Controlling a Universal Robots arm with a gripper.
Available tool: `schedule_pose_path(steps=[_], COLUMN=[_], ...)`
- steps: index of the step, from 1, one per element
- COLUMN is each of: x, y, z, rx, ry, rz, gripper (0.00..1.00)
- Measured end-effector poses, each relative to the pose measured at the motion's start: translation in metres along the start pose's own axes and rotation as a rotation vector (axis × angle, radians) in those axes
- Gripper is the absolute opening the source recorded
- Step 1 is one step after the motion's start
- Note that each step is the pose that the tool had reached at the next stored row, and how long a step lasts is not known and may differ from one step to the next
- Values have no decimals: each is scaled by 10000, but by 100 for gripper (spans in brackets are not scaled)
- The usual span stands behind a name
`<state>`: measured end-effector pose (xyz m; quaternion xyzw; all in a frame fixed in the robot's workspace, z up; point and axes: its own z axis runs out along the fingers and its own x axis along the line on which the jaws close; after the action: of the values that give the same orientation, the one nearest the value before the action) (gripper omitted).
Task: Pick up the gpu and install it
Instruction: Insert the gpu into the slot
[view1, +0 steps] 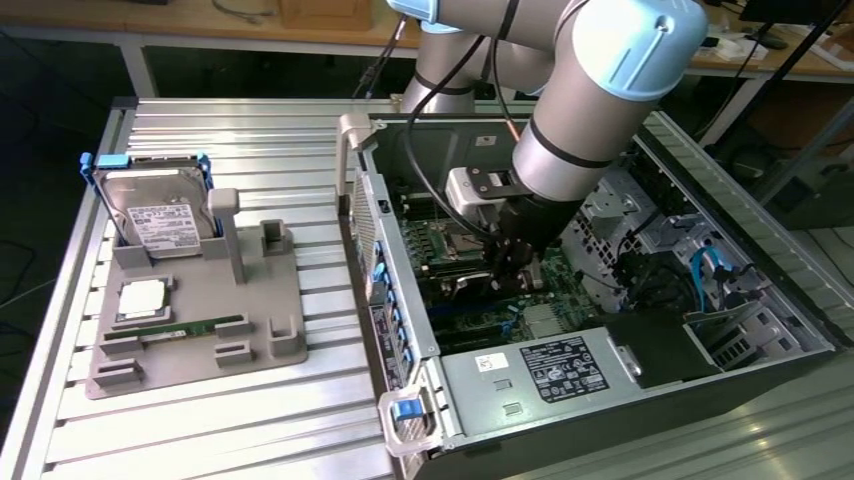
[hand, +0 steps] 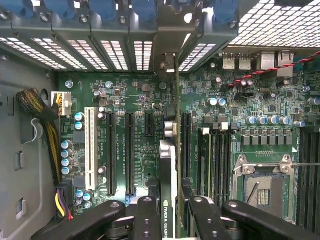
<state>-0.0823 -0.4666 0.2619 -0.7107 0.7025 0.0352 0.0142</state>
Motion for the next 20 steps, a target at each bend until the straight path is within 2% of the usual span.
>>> schedule_pose_path(steps=[20], x=[-19], y=[0], z=[6], rx=[-2], ry=[11], rz=[1], gripper=[27])
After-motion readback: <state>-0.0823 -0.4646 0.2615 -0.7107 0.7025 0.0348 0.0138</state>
